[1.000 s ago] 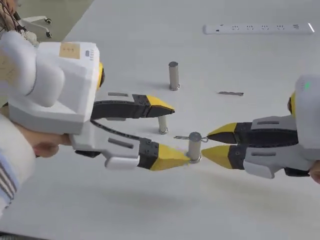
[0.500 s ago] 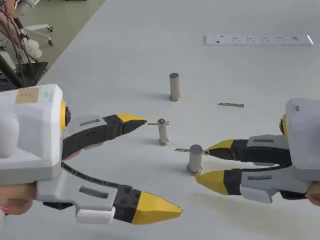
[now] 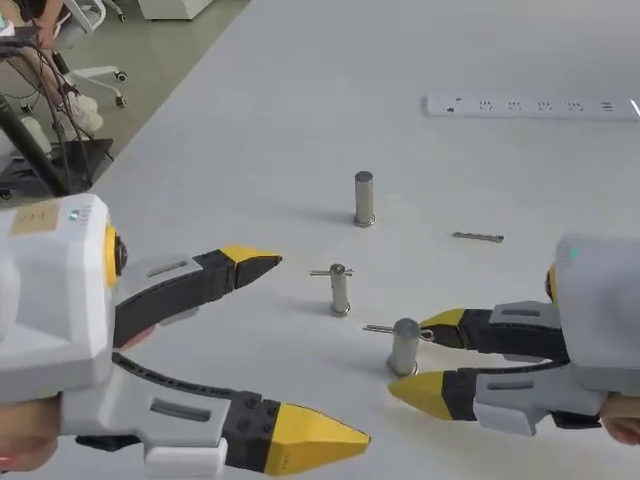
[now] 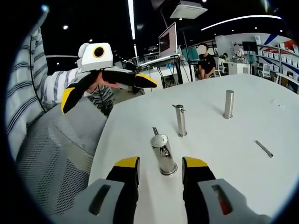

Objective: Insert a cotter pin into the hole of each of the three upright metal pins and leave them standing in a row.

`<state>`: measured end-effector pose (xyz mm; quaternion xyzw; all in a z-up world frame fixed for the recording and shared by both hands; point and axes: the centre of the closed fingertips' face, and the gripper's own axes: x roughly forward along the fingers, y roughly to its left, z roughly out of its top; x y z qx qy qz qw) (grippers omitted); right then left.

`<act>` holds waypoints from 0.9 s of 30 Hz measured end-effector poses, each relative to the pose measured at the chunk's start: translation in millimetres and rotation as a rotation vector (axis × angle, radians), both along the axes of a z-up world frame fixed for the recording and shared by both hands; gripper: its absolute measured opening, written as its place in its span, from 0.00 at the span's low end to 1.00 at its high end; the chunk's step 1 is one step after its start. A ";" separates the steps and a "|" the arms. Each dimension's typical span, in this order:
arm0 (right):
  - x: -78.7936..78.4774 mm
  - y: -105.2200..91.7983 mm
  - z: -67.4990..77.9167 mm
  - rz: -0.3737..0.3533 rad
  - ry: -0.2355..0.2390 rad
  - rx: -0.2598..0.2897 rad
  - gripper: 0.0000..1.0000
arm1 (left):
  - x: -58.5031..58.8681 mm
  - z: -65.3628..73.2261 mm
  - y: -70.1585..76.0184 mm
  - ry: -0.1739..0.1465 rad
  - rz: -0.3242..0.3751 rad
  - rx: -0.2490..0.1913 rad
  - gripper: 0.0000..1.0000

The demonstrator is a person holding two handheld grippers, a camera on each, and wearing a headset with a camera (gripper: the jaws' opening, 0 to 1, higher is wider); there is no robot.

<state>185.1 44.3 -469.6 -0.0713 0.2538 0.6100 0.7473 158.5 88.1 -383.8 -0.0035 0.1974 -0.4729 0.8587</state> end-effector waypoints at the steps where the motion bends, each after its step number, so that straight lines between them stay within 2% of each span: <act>1: 0.0 0.6 -1.2 0.001 0.003 -0.001 0.32 | -0.3 0.8 1.2 0.000 0.005 -0.007 0.99; 3: 0.7 2.0 -2.9 0.001 0.004 -0.003 0.31 | -0.1 2.1 4.8 0.010 0.023 -0.027 0.99; 8: 2.0 5.2 -3.4 0.004 0.000 0.002 0.29 | -0.5 1.2 14.8 0.015 0.054 -0.026 0.99; 11: 5.0 7.2 -3.3 -0.001 -0.022 0.003 0.25 | -1.1 -3.0 22.4 0.024 0.074 -0.013 0.99; 18: 7.9 10.2 -3.7 -0.011 -0.022 0.015 0.20 | 0.7 -10.5 40.4 0.034 0.118 0.001 0.99; 20: 6.6 11.5 -4.7 -0.008 0.001 0.027 0.17 | 1.0 -12.1 41.6 0.039 0.120 0.002 0.99; 27: 9.5 12.8 -4.7 -0.017 -0.018 0.032 0.13 | -2.3 -14.5 41.9 0.048 0.122 0.016 0.99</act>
